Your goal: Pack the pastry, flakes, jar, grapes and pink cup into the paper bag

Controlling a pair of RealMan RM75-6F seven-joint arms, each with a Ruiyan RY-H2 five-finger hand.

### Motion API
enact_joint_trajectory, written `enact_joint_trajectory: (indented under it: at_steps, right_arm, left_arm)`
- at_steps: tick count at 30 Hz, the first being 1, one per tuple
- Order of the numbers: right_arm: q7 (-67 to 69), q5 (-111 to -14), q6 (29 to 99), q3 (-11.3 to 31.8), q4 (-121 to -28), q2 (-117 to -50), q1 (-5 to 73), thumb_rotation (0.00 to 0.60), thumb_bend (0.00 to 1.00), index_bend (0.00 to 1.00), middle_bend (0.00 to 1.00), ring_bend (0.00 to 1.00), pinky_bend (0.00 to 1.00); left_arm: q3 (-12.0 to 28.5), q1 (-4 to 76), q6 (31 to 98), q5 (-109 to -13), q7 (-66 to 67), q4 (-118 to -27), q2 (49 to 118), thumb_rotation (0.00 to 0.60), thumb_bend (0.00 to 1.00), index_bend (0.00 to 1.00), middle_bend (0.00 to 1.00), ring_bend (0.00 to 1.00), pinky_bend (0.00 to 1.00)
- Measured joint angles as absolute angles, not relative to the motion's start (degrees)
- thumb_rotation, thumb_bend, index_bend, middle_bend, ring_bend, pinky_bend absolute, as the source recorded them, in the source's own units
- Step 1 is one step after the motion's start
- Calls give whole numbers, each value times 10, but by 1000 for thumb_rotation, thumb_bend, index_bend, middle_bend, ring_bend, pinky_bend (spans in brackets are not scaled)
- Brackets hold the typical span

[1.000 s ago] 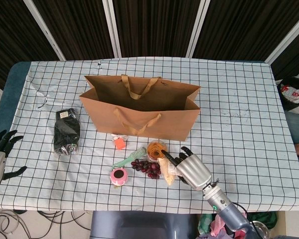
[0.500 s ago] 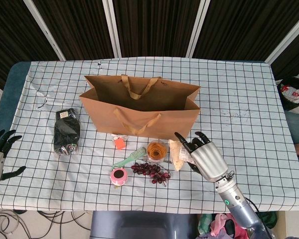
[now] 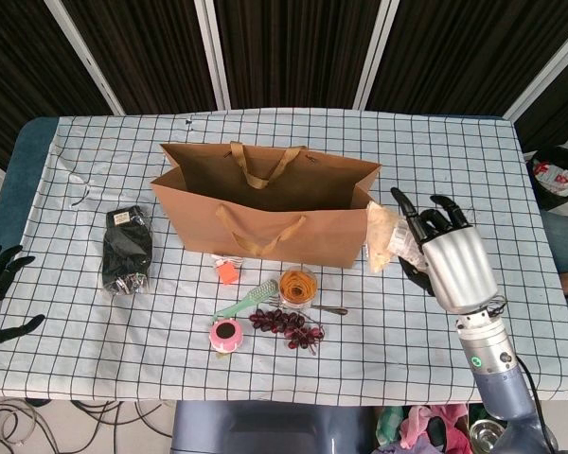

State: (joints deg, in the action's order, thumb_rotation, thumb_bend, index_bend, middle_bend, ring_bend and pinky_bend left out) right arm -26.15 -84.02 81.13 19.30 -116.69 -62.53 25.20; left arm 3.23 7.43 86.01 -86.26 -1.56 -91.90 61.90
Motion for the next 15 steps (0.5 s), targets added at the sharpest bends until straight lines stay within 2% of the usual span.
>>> enact_joint_trajectory:
  at_steps: [10,15]
  right_arm:
    - [-276,-684,713,286,-1171,-576,347,600,458,37,579,403,222]
    - [-292,-600,654,310,-1151,-578,416,600,458,34,576,402,222]
  left_arm:
    - [35,74,858,-860,-23,-919,615,600,33,201,91,18,105]
    - [35,74,856,-858,-19,-918,616,600,33,201,91,18,105]
